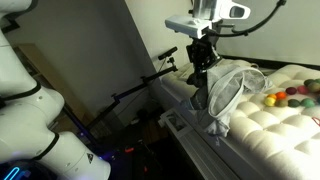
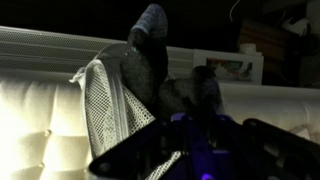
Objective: Take the pair of socks out of the bag then move the bag slightly forward
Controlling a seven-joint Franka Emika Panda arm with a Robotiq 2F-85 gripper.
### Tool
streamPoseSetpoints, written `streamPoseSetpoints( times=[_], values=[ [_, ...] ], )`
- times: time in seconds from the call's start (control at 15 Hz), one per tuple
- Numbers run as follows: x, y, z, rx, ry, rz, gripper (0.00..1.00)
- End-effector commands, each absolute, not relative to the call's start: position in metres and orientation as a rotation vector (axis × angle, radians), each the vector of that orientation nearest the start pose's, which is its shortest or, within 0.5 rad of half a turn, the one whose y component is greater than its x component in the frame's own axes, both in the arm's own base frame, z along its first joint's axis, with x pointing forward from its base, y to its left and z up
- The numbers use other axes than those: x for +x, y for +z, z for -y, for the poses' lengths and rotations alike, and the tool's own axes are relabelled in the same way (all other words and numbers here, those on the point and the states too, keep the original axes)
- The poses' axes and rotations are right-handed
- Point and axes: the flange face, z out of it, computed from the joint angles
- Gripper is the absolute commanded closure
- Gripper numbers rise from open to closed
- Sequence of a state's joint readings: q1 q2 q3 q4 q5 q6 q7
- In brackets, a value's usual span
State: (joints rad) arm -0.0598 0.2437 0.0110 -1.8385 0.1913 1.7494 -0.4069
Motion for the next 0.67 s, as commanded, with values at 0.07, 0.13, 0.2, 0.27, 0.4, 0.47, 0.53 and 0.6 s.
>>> streamPoseSetpoints(
  times=[0.07,0.13,0.2,0.27,0.4,0.47,0.53,0.6],
  values=[
    [0.575,0.378,0.007,-2.699,0.555,0.611,0.94],
    [0.575,0.378,0.007,-2.670,0.568,0.647,0.94],
    [0.575,0.378,0.009,-2.669,0.570,0.659,0.94],
    [0.576,0.379,0.011,-2.666,0.568,0.663,0.94],
    [0.581,0.380,0.014,-2.718,0.539,0.614,0.94],
    [0.586,0.381,0.018,-2.768,0.504,0.558,0.94],
    [0.591,0.384,0.022,-2.844,0.447,0.498,0.94],
    [0.597,0.388,0.029,-2.881,0.394,0.463,0.94]
  ],
)
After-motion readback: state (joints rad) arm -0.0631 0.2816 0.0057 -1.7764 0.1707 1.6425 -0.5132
